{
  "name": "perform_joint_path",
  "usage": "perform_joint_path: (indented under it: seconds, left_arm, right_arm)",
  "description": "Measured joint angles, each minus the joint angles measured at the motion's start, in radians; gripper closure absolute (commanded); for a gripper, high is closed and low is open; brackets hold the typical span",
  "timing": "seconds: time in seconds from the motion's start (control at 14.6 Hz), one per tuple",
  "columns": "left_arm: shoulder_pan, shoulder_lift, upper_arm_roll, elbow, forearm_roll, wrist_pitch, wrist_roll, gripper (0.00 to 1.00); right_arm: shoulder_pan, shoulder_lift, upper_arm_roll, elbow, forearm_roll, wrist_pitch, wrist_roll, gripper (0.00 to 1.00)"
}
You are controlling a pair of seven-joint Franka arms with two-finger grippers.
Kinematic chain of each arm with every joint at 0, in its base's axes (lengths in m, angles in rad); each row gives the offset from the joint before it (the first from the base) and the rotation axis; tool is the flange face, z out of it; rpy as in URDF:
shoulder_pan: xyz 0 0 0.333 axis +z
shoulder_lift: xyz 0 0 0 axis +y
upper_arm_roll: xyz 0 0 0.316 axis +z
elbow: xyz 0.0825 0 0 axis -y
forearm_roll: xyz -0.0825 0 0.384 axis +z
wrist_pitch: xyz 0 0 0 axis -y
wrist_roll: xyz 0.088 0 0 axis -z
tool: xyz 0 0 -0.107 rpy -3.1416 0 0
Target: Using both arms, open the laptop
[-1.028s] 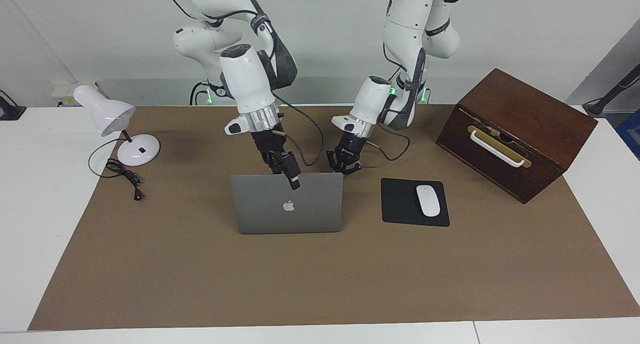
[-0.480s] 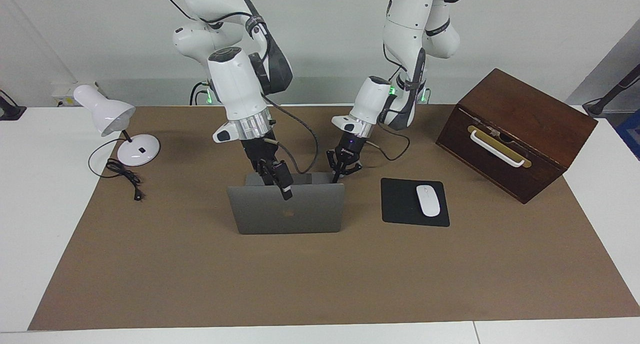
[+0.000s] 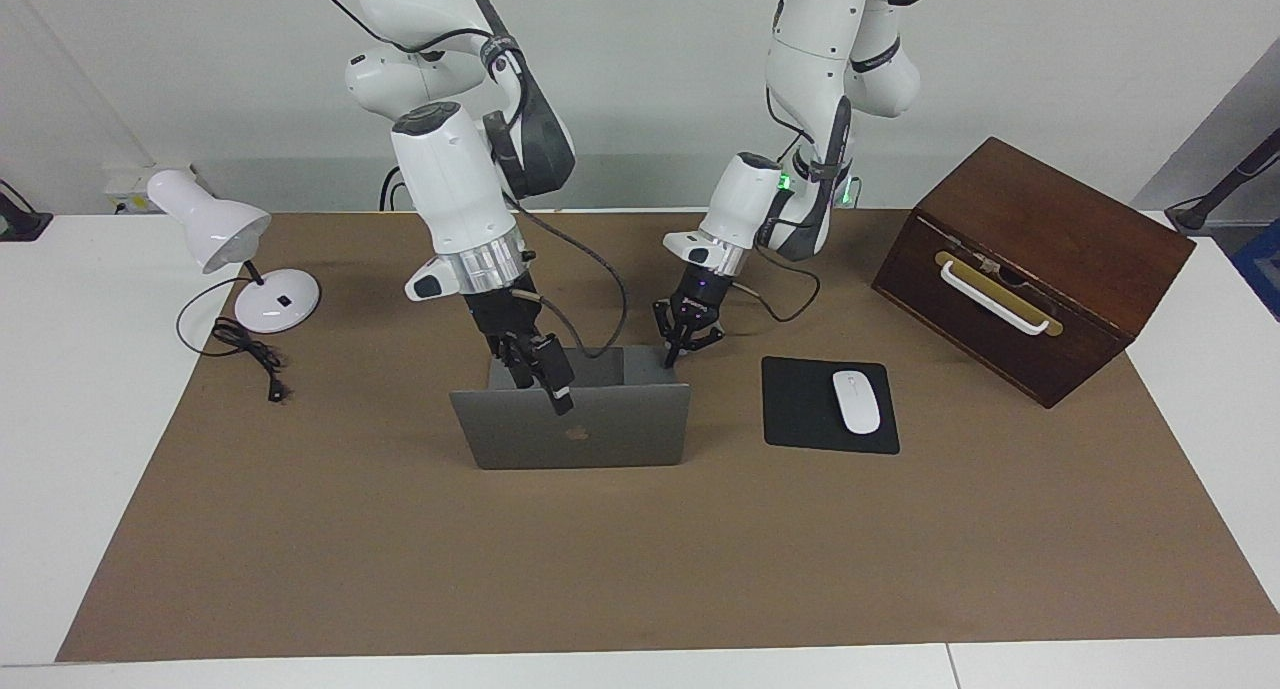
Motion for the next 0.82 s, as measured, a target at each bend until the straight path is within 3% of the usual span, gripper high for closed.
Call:
perform_joint_path:
  seconds: [0.82]
  left_arm:
    - [0.000, 0.001, 0.000, 0.000, 0.001, 0.000, 0.000, 1.00]
  right_arm:
    - [-0.018, 0.028, 0.002, 0.050, 0.006, -0.057, -0.036, 0.00]
